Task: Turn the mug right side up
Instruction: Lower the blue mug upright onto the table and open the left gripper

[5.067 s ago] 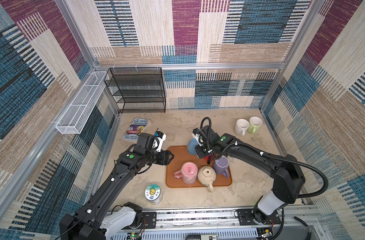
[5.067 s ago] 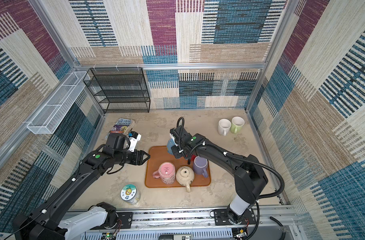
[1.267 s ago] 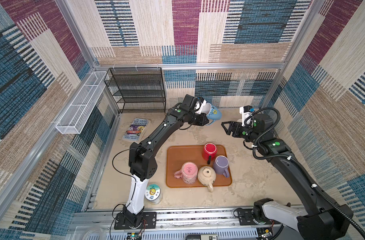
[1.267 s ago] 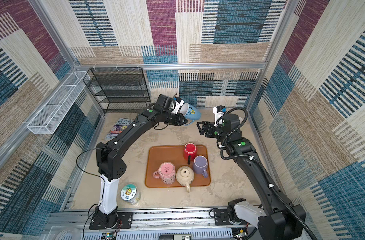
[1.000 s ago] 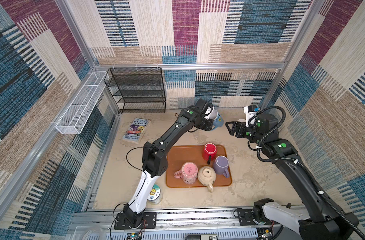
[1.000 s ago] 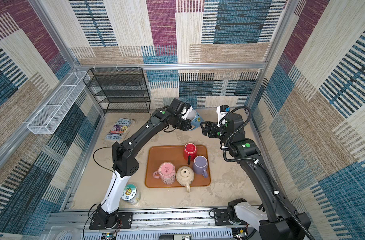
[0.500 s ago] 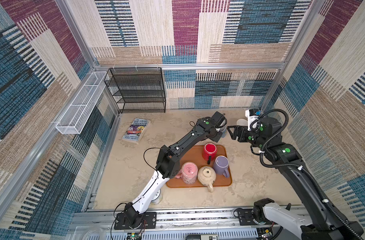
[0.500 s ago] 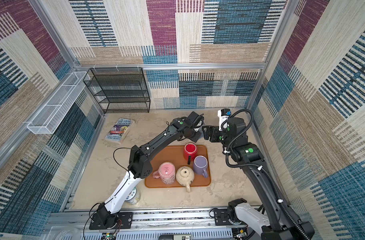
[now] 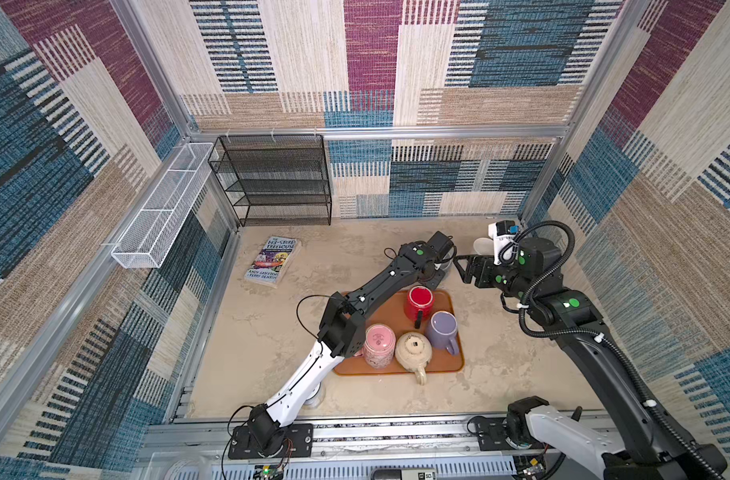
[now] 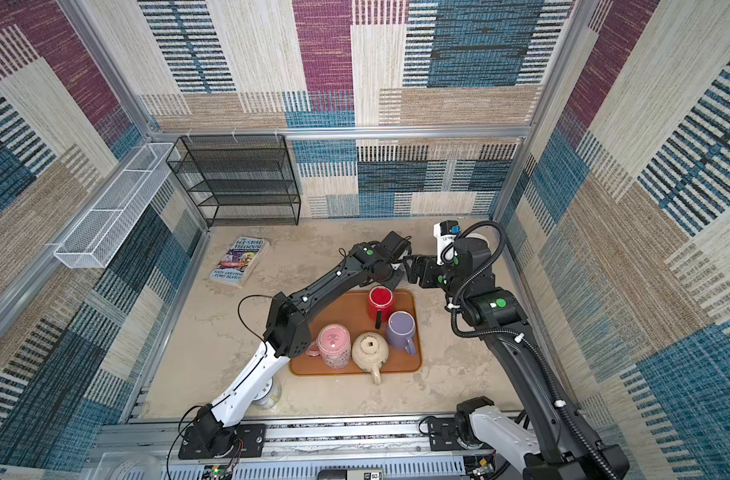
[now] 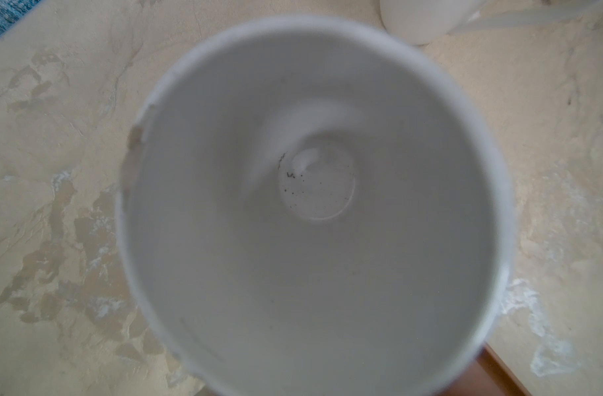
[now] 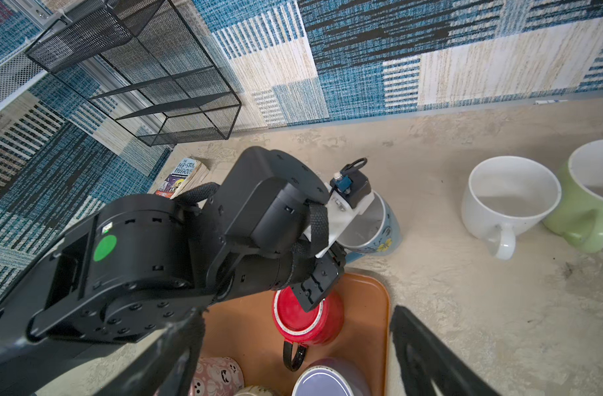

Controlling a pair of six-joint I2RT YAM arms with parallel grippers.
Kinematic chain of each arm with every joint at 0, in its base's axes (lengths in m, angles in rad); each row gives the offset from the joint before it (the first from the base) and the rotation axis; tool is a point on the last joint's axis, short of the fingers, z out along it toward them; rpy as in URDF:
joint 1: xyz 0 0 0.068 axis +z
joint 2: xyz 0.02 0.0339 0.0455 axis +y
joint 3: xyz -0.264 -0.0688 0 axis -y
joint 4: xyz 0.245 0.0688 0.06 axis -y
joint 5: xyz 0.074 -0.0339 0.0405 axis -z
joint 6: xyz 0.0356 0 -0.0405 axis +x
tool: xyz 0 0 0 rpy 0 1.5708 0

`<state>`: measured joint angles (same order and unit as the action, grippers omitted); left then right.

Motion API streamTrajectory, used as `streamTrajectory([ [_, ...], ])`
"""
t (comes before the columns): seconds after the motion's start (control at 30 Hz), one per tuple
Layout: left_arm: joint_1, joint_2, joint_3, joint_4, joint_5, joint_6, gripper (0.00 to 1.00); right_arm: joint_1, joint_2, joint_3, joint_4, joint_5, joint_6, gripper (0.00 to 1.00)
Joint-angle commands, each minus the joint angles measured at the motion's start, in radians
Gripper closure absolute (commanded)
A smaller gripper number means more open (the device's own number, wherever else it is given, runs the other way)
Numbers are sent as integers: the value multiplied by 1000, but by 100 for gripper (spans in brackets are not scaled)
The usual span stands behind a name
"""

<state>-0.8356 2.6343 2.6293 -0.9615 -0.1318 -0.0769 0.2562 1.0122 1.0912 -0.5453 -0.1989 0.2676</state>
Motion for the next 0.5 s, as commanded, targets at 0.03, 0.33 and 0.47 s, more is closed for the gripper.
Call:
streamTrajectory([
  [0.03,-2,6,14,21,-10,9,99,2,-7,-4,27,-4,-5,12],
  [0.33,-4,16,20,20,-9,9,90,1,-26,-16,31,6,-10,12],
  [0.47,-7,12,20,21,-2,9,80,0,-30,-22,34,5,-10,11],
])
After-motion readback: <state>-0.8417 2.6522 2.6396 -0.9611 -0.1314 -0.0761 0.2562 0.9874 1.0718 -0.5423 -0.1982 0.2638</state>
